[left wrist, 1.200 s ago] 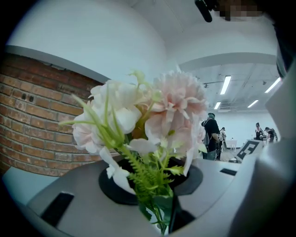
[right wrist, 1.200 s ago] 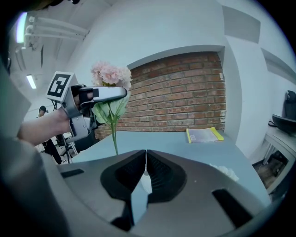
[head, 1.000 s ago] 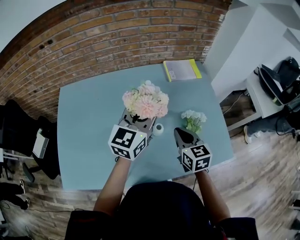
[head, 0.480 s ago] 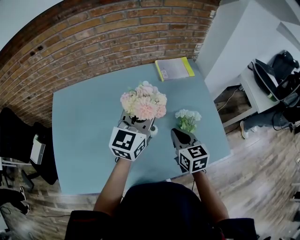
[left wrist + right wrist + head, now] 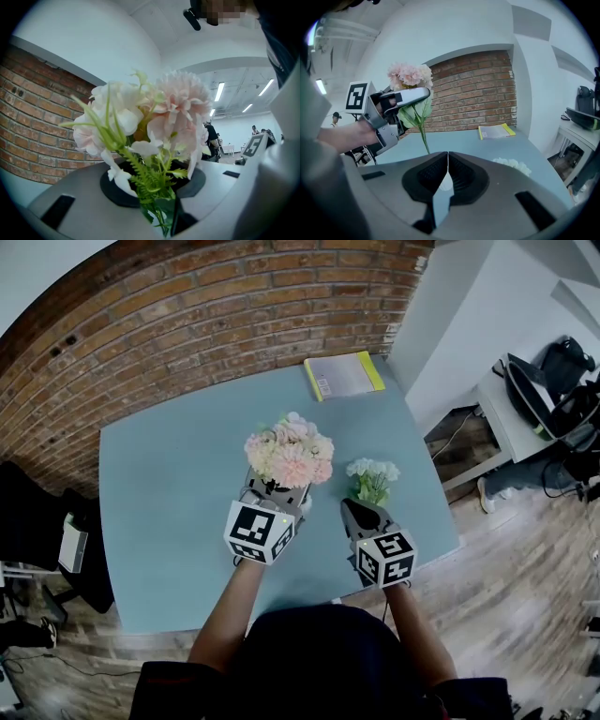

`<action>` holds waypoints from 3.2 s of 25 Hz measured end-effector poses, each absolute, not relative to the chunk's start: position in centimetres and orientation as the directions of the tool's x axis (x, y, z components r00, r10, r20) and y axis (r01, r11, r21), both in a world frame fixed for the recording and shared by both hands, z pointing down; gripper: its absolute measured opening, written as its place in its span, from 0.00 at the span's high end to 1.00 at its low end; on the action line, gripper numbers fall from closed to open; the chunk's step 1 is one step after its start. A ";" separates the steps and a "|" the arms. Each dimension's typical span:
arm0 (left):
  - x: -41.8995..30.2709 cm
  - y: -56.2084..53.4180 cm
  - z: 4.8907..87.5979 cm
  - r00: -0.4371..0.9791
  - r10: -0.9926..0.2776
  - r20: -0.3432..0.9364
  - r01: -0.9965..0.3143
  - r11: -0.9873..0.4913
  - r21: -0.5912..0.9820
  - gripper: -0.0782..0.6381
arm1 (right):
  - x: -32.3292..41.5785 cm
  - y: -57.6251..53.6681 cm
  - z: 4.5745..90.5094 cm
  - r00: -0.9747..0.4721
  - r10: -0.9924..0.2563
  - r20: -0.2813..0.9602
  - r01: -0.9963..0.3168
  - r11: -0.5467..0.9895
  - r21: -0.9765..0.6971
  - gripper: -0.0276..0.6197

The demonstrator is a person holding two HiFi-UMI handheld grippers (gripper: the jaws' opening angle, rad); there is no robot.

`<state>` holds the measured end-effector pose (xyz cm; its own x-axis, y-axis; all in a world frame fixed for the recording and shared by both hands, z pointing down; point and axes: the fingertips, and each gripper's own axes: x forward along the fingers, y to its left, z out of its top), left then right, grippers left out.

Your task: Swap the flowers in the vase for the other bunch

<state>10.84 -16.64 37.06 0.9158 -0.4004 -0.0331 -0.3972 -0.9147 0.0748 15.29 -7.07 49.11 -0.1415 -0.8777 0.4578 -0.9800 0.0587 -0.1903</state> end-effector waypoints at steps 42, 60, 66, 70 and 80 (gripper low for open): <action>11.1 -16.6 50.2 0.887 -0.426 0.176 -0.446 -0.890 0.093 0.69 | 15.6 -6.9 51.0 -0.135 -0.851 0.507 -0.980 0.041 -0.193 0.93; 11.2 -17.4 50.6 0.886 -0.429 0.176 -0.455 -0.876 0.157 0.45 | 15.1 -7.3 51.5 -0.155 -0.842 0.517 -0.979 0.059 -0.197 0.93; 11.1 -17.3 51.2 0.886 -0.424 0.187 -0.454 -0.877 0.158 0.30 | 14.9 -7.5 51.7 -0.163 -0.840 0.518 -0.977 0.066 -0.201 0.93; 11.0 -17.3 51.4 0.883 -0.427 0.194 -0.458 -0.874 0.160 0.27 | 14.9 -7.6 51.7 -0.164 -0.838 0.520 -0.977 0.067 -0.201 0.93; 10.8 -16.9 51.4 0.893 -0.404 0.198 -0.437 -0.884 0.167 0.22 | 14.6 -7.8 51.5 -0.170 -0.840 0.515 -0.976 0.074 -0.203 0.93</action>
